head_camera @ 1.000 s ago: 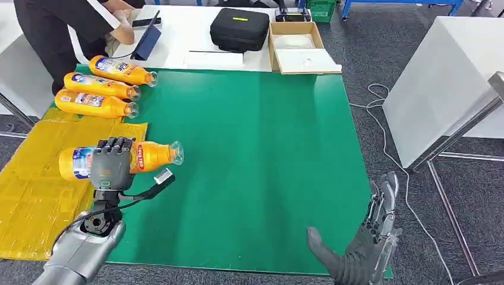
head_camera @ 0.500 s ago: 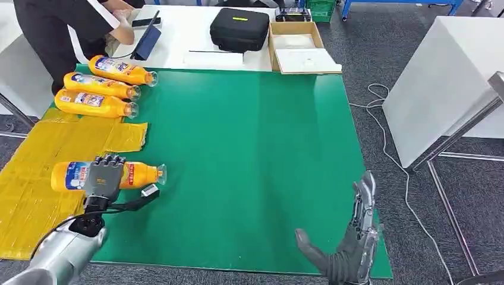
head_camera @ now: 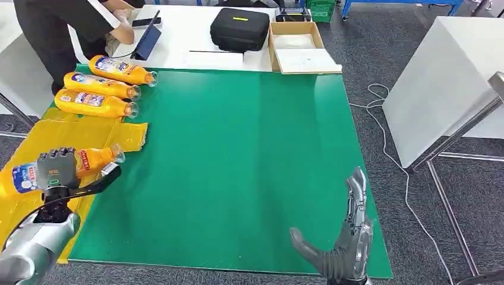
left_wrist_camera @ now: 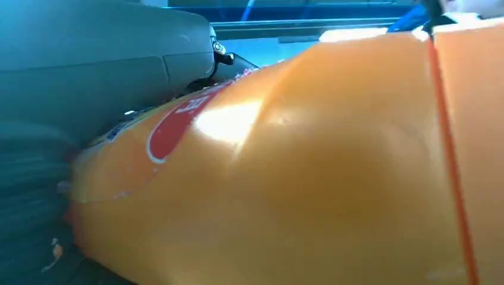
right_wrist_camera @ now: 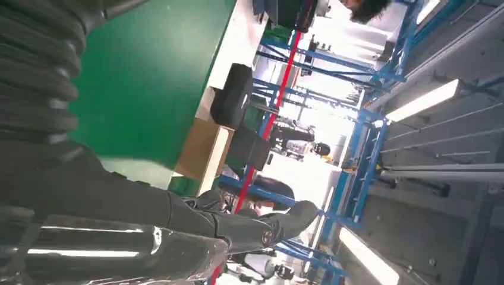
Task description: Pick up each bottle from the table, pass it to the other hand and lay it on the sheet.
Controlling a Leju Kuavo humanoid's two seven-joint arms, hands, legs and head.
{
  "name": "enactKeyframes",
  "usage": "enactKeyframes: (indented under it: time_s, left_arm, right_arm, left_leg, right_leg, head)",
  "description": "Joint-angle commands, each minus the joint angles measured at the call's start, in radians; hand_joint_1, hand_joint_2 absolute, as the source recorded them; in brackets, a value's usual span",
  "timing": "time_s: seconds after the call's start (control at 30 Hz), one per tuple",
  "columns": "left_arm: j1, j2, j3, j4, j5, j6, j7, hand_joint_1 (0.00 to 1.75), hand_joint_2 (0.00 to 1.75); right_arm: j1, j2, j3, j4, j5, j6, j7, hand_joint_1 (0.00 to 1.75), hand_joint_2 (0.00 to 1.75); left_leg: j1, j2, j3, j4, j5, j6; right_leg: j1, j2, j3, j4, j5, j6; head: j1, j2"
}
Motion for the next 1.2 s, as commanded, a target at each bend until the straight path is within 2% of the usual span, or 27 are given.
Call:
enactKeyframes:
  time_s: [0.03,0.17,0.2,0.27,0.3,0.33,0.6,0.83,1.07,1.13,1.2]
  left_arm:
    - [-0.056,-0.008,0.056,0.083,0.0,0.001,-0.003,1.75,1.75]
    - [-0.056,-0.008,0.056,0.083,0.0,0.001,-0.003,1.75,1.75]
    - [-0.056,-0.008,0.056,0.083,0.0,0.001,-0.003,1.75,1.75]
    - [-0.048,-0.014,0.067,0.074,0.003,0.001,-0.015,1.75,1.75]
    - [-0.037,-0.017,0.079,0.061,-0.005,0.001,-0.028,0.98,1.75]
    - [-0.025,-0.018,0.088,0.051,-0.014,0.001,-0.035,0.0,1.75]
    - [-0.012,-0.075,0.133,-0.011,-0.037,0.001,-0.091,0.0,1.75]
    - [0.016,-0.118,0.172,-0.06,-0.025,0.001,-0.123,0.0,1.75]
    - [-0.028,-0.162,0.189,-0.056,-0.034,0.001,-0.167,0.0,1.75]
    - [-0.036,-0.189,0.225,-0.074,0.018,0.001,-0.224,0.0,1.75]
    - [-0.061,-0.245,0.318,-0.073,0.191,0.001,-0.411,0.0,1.75]
  right_arm:
    - [-0.019,0.014,-0.025,0.032,-0.001,0.002,0.005,0.0,1.75]
    - [-0.019,0.014,-0.025,0.032,-0.001,0.002,0.005,0.0,1.75]
    - [-0.019,0.014,-0.025,0.032,-0.001,0.002,0.005,0.0,1.75]
    - [-0.017,0.016,-0.03,0.032,0.004,0.007,0.007,0.0,1.75]
    - [-0.015,0.019,-0.036,0.035,0.007,0.015,0.007,0.0,1.75]
    - [-0.015,0.02,-0.04,0.041,0.006,0.023,0.005,0.0,1.75]
    - [-0.035,0.049,-0.057,0.073,0.017,0.047,0.0,0.0,1.75]
    - [-0.024,0.034,-0.04,0.088,0.022,0.031,-0.007,0.0,1.75]
    - [-0.039,0.035,-0.042,0.102,0.015,0.008,-0.005,0.0,1.75]
    - [-0.04,0.038,-0.042,0.1,0.006,0.001,-0.006,0.0,1.75]
    - [-0.047,0.045,-0.048,0.099,-0.011,0.012,-0.007,0.0,1.75]
  left_leg:
    - [0.0,-0.002,0.004,0.0,-0.001,-0.002]
    - [0.0,-0.001,0.002,0.0,0.0,-0.001]
    - [-0.001,-0.003,0.006,0.0,-0.003,-0.003]
    - [0.0,-0.001,0.002,0.0,-0.001,-0.001]
    - [0.0,-0.002,0.005,0.0,-0.001,-0.002]
    - [0.0,-0.001,0.003,-0.001,-0.001,-0.001]
    - [0.0,-0.003,0.003,-0.001,-0.001,-0.001]
    - [-0.001,-0.003,0.004,-0.002,-0.001,-0.001]
    - [0.0,-0.004,0.002,-0.001,0.0,-0.001]
    - [0.0,-0.004,0.002,-0.001,0.0,-0.001]
    - [-0.001,-0.007,0.005,0.0,-0.001,-0.002]
  right_leg:
    - [0.0,-0.002,0.004,0.0,-0.002,0.0]
    - [0.0,-0.002,0.002,0.0,-0.001,0.0]
    - [-0.001,-0.004,0.007,0.0,-0.003,0.0]
    - [0.0,-0.002,0.003,0.0,-0.001,0.0]
    - [-0.001,-0.003,0.005,0.0,-0.002,0.0]
    - [0.0,-0.002,0.003,0.0,-0.001,0.0]
    - [-0.001,-0.004,0.004,-0.001,-0.001,0.0]
    - [-0.001,-0.003,0.005,-0.001,-0.001,0.001]
    - [-0.001,-0.004,0.003,-0.001,-0.001,0.0]
    - [-0.001,-0.005,0.003,-0.001,-0.001,0.0]
    - [-0.001,-0.008,0.007,0.0,-0.003,0.001]
  head:
    - [0.0,0.0]
    - [0.0,0.0]
    - [0.0,0.0]
    - [0.0,0.0]
    - [0.0,0.0]
    - [0.0,0.0]
    - [0.0,0.0]
    - [0.0,0.0]
    - [0.001,0.0]
    - [0.0,0.0]
    - [0.0,0.0]
